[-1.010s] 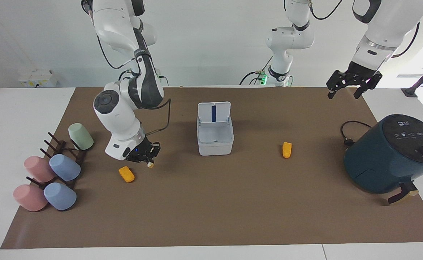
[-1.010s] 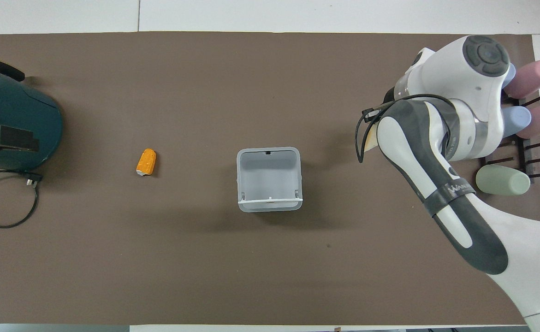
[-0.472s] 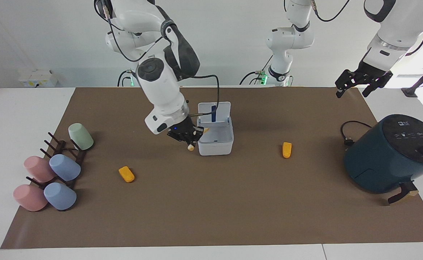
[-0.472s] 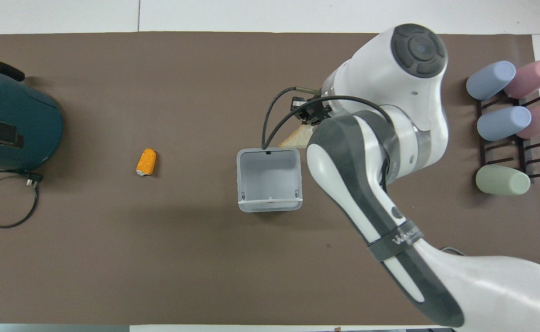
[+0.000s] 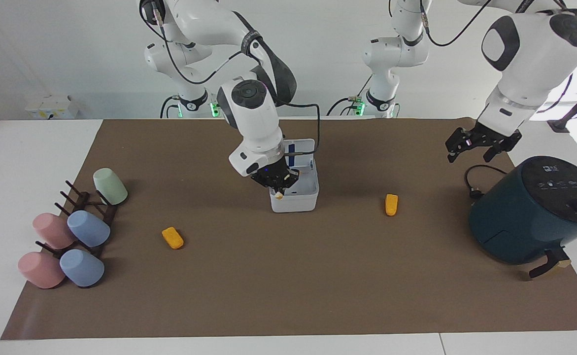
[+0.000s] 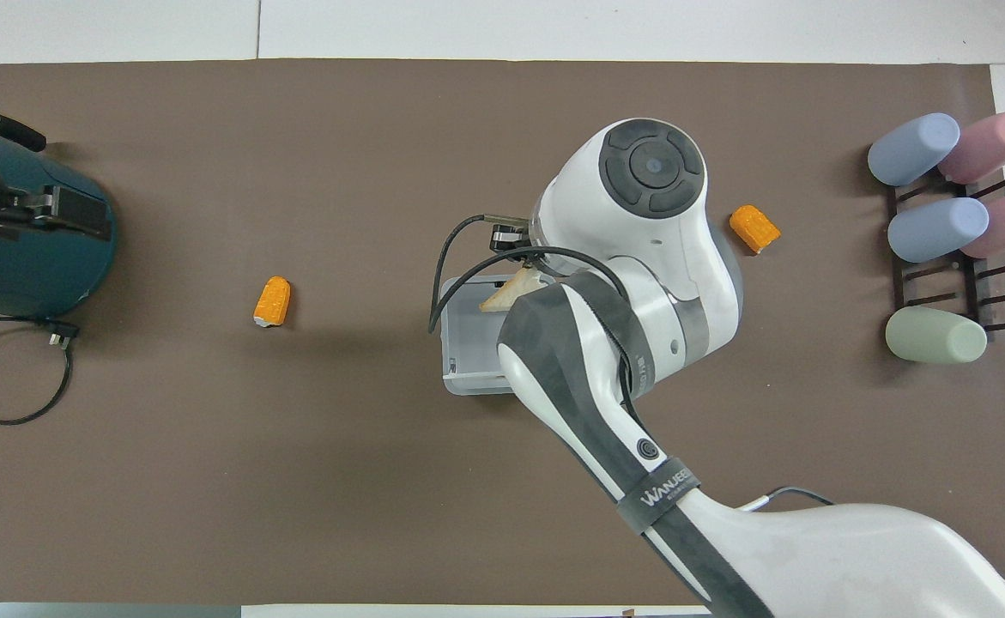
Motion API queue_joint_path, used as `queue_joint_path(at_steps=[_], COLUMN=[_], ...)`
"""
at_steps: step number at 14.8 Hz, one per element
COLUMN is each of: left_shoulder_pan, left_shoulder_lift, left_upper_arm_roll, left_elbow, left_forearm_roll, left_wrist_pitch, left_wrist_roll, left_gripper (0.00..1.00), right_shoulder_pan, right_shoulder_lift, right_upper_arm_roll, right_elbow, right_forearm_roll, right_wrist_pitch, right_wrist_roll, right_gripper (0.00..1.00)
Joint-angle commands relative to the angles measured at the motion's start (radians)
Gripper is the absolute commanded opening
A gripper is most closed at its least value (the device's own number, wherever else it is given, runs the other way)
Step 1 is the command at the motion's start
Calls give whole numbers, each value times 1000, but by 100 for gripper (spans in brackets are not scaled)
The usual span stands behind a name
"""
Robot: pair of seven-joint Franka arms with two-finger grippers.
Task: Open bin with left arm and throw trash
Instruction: 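Drop the bread into the bin while the left gripper reaches the orange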
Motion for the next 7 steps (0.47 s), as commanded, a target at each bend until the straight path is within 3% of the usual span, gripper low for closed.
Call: queue_joint_path(at_steps=[1,4,6,7], left_shoulder_pan=[-47,-109,-137,-139], left_shoulder_lift=[25,14,14,11], left_upper_arm_roll=[7,7,7,7], left_elbow=[-97,-281,-369,-416], left_forearm_roll=[10,10,9,9], left_wrist_pitch=[131,295,383,436], left_wrist_roll=[10,8,8,8], left_gripper=[100,100,100,100], right_shoulder_pan=[41,41,41,41], right_shoulder_lift=[-69,-78,-78,-78], right_upper_arm_roll=[-1,0,-1,-1], right_elbow=[-141,-152,-155,-150], right_forearm_roll=[-24,-24,-25,-27], right_wrist_pitch=[93,65,64,64], right_wrist_roll=[54,73,83,83], right_gripper=[0,0,97,100])
